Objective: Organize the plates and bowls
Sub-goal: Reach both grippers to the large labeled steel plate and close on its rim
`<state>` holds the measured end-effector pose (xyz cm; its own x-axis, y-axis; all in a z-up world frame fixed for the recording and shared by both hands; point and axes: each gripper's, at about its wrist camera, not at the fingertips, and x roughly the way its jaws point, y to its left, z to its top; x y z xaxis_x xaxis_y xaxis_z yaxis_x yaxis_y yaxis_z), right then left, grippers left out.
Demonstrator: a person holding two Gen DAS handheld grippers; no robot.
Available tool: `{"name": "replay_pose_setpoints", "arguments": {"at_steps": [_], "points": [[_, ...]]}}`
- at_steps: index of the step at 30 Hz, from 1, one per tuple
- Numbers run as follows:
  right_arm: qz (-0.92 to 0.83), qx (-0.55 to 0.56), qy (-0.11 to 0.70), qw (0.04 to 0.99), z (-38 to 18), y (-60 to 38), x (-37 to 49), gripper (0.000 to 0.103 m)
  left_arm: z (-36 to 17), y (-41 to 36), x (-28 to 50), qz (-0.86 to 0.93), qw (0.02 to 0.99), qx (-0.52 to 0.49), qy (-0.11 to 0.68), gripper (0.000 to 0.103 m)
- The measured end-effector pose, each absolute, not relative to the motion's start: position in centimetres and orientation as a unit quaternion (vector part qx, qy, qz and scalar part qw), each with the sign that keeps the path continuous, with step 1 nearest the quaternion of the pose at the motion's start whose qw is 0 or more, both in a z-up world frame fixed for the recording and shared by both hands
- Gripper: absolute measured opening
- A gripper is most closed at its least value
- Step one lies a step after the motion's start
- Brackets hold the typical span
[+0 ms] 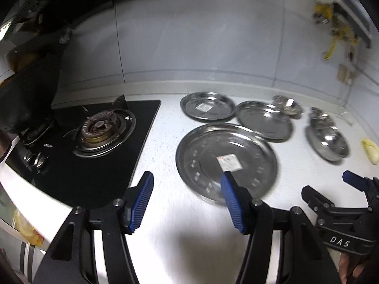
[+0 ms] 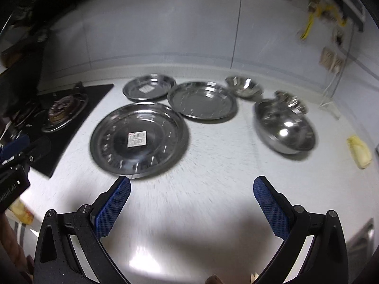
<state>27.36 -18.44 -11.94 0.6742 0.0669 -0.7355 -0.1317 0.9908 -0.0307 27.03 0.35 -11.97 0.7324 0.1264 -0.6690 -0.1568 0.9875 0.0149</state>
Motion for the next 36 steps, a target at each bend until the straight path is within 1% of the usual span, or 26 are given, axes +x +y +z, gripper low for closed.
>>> {"name": "replay_pose_setpoints", "arguments": {"at_steps": [3,7,12,13,15,17,18,21,23,24,26,27,28,29,30,33,35,36], "points": [[0.056,-0.034,0.421,0.905,-14.5,-17.4,31.7,0.102,-14.4,1.3,31.1,0.094,0.922,-0.013,0.376,0.057],[0.057,-0.028,0.45,0.891,-17.2,-16.6,35.3,0.102,-17.5,2.9,34.9,0.097,0.903,-0.041,0.417,0.057],[0.064,-0.028,0.473,0.878,-19.0,-15.9,37.4,0.101,-19.2,3.0,37.5,0.094,0.894,-0.03,0.437,0.057],[0.065,-0.027,0.475,0.877,-19.2,-15.7,37.7,0.099,-19.3,3.0,37.9,0.094,0.892,-0.029,0.441,0.057],[0.07,-0.029,0.481,0.873,-19.5,-15.5,38.3,0.093,-19.7,3.0,38.6,0.093,0.89,-0.027,0.445,0.057],[0.075,-0.029,0.489,0.869,-19.9,-15.4,38.9,0.085,-20.1,3.2,39.1,0.091,0.886,-0.029,0.453,0.057],[0.077,-0.024,0.496,0.865,-20.2,-15.6,39.1,0.084,-20.3,3.4,39.3,0.09,0.884,-0.035,0.457,0.057],[0.079,-0.029,0.492,0.867,-20.1,-15.7,39.6,0.078,-20.7,4.2,39.7,0.085,0.88,-0.052,0.465,0.056],[0.079,-0.033,0.491,0.867,-20.0,-15.8,39.8,0.067,-21.1,4.7,39.9,0.079,0.874,-0.068,0.475,0.056],[0.08,-0.035,0.489,0.868,-19.9,-15.9,39.9,0.064,-21.3,4.8,40.1,0.07,0.871,-0.077,0.48,0.056],[0.087,-0.038,0.483,0.871,-19.7,-16.0,39.9,0.05,-21.3,4.9,40.3,0.061,0.873,-0.077,0.478,0.055],[0.091,-0.039,0.481,0.871,-19.7,-16.0,39.9,0.045,-21.3,4.8,40.4,0.057,0.873,-0.075,0.478,0.051],[0.093,-0.041,0.479,0.872,-19.6,-16.0,39.9,0.036,-21.3,4.8,40.6,0.052,0.873,-0.073,0.479,0.04],[0.099,-0.041,0.477,0.872,-19.5,-16.1,39.8,0.027,-21.2,4.8,40.7,0.044,0.873,-0.077,0.48,0.034],[0.102,-0.042,0.477,0.872,-19.5,-16.1,39.8,0.023,-21.1,4.8,40.8,0.033,0.871,-0.085,0.483,0.025],[0.102,-0.047,0.476,0.872,-19.4,-16.1,39.7,0.02,-21.0,4.7,40.8,0.041,0.864,-0.081,0.496,0.018],[0.102,-0.041,0.477,0.872,-19.3,-16.4,39.7,0.016,-21.0,4.5,40.5,0.044,0.863,-0.072,0.499,0.018],[0.104,-0.036,0.479,0.871,-19.2,-16.6,39.7,0.015,-20.9,4.4,40.2,0.043,0.861,-0.076,0.502,0.017]]}}
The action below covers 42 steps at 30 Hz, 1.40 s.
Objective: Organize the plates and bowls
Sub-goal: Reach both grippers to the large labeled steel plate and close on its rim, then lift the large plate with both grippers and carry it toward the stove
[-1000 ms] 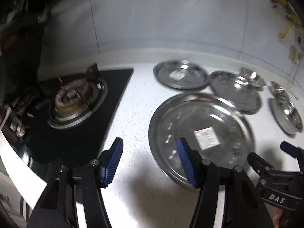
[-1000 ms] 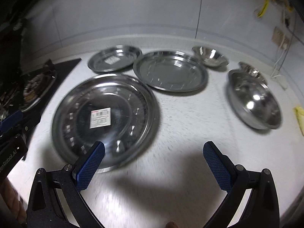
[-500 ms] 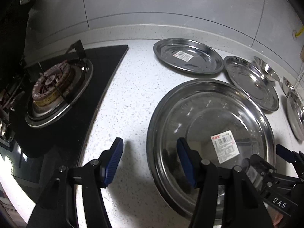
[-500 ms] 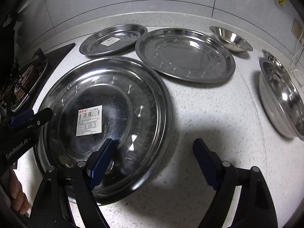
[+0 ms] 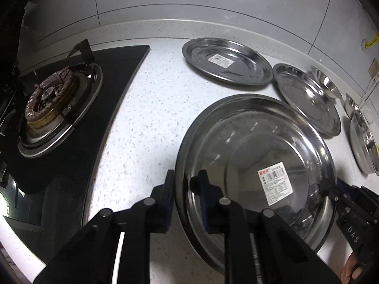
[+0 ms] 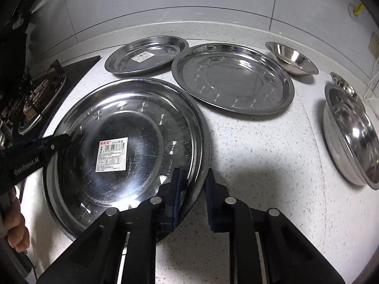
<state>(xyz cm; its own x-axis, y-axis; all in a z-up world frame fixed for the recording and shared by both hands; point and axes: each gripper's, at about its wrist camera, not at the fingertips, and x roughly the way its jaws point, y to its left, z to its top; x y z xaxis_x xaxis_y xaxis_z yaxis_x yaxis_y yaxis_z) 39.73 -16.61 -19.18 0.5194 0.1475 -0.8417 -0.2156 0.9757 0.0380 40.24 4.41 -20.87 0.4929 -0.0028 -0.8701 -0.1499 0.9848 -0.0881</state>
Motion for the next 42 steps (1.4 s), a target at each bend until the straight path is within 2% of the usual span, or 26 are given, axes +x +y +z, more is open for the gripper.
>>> {"name": "replay_pose_setpoints", "arguments": {"at_steps": [13,20,34,42], "points": [[0.127,0.003,0.493,0.861,-14.9,-19.8,35.3,0.015,-13.4,1.8,34.5,0.032,0.868,-0.096,0.486,0.017],[0.125,-0.002,0.481,0.868,-10.5,-21.2,31.0,0.015,-9.4,0.6,30.6,0.023,0.871,-0.095,0.481,0.017],[0.045,-0.007,0.485,0.874,-7.2,-18.8,27.8,0.015,-7.8,3.5,31.0,-0.086,0.863,-0.097,0.489,0.017],[0.034,-0.004,0.489,0.872,-7.2,-18.7,26.5,0.015,-9.1,3.6,28.8,-0.114,0.855,-0.084,0.499,0.017]]}}
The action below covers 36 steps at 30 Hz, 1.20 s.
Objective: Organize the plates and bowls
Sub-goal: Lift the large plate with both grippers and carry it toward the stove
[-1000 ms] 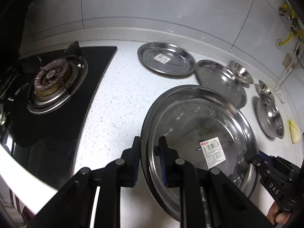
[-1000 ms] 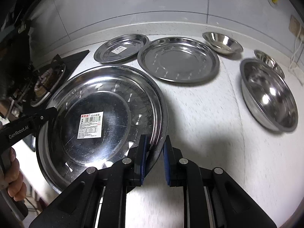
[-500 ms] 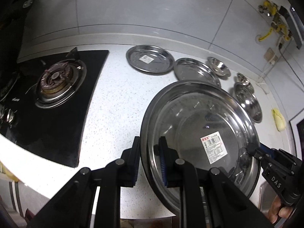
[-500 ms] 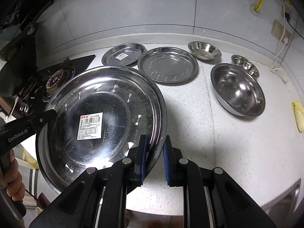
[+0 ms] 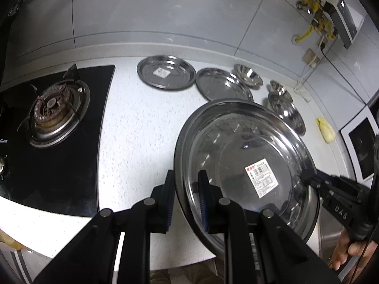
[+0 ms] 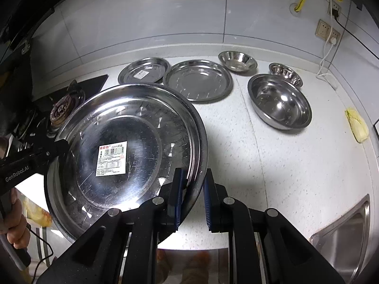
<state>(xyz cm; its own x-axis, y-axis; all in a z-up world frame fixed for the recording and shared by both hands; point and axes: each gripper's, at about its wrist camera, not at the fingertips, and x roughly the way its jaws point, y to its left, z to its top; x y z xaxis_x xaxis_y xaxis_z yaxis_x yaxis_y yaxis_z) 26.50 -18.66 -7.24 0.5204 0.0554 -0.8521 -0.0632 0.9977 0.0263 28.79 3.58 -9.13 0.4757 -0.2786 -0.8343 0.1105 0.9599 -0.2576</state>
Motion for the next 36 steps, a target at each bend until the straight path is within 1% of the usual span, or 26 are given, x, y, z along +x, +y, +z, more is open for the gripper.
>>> {"name": "replay_pose_setpoints", "arguments": {"at_steps": [8,19,33,36], "points": [[0.052,-0.032,0.504,0.861,-10.5,-21.1,26.2,0.015,-13.2,0.7,27.0,-0.113,0.831,-0.091,0.537,0.017],[0.064,-0.041,0.519,0.851,-14.2,-25.0,27.9,0.015,-17.2,-3.1,28.5,-0.087,0.824,-0.076,0.554,0.017],[0.085,-0.041,0.532,0.841,-16.9,-25.7,28.9,0.015,-19.5,-3.7,29.6,-0.063,0.818,-0.075,0.567,0.017],[0.086,-0.045,0.537,0.838,-17.3,-26.0,29.1,0.015,-19.4,-3.7,29.6,-0.059,0.824,-0.067,0.559,0.017]]}}
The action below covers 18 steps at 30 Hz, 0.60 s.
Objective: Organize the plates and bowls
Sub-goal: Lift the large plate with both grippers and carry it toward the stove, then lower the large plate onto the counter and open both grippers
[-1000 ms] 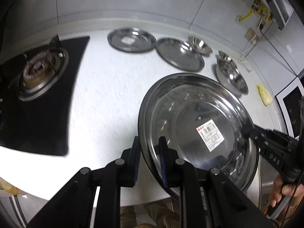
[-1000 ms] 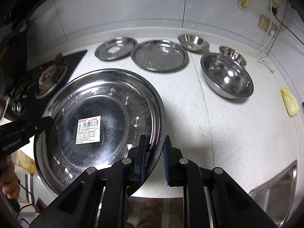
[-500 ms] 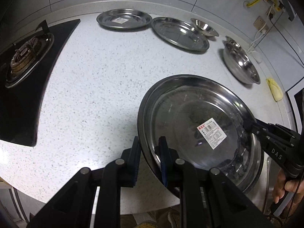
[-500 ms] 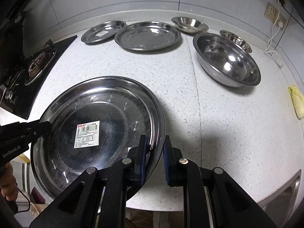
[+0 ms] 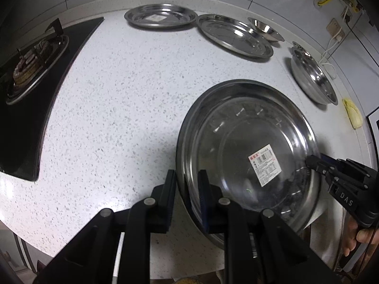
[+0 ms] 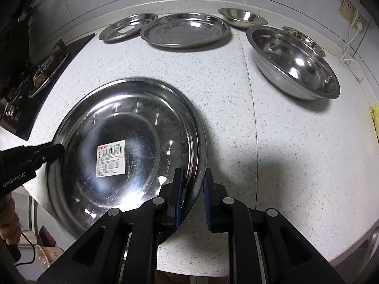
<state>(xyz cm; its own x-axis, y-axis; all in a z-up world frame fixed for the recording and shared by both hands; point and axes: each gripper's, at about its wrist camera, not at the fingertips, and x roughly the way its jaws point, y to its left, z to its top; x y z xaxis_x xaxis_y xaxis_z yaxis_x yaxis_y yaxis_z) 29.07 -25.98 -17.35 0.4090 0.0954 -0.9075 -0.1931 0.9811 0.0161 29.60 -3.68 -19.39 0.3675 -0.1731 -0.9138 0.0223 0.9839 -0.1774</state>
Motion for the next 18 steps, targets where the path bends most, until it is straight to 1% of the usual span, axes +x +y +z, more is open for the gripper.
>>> {"name": "replay_pose_setpoints", "arguments": {"at_steps": [9,11,15,16,17,18], "points": [[0.101,-0.036,0.533,0.839,-17.1,-26.4,29.1,0.016,-18.5,-2.6,29.8,-0.056,0.835,-0.066,0.544,0.018],[0.099,-0.037,0.527,0.843,-16.7,-26.6,29.2,0.023,-17.8,-2.0,29.8,-0.052,0.841,-0.062,0.535,0.019],[0.09,-0.041,0.505,0.858,-14.4,-27.4,29.6,0.025,-15.8,-0.5,30.9,-0.048,0.848,-0.069,0.523,0.019],[0.088,-0.041,0.493,0.864,-13.3,-27.6,30.3,0.029,-15.3,-0.3,31.6,-0.049,0.849,-0.072,0.52,0.019],[0.089,-0.039,0.483,0.87,-12.3,-27.8,31.0,0.041,-14.7,-0.1,32.5,-0.051,0.85,-0.079,0.518,0.019],[0.089,-0.036,0.471,0.877,-11.2,-28.0,31.8,0.049,-14.2,0.1,33.4,-0.055,0.85,-0.087,0.517,0.019]]}}
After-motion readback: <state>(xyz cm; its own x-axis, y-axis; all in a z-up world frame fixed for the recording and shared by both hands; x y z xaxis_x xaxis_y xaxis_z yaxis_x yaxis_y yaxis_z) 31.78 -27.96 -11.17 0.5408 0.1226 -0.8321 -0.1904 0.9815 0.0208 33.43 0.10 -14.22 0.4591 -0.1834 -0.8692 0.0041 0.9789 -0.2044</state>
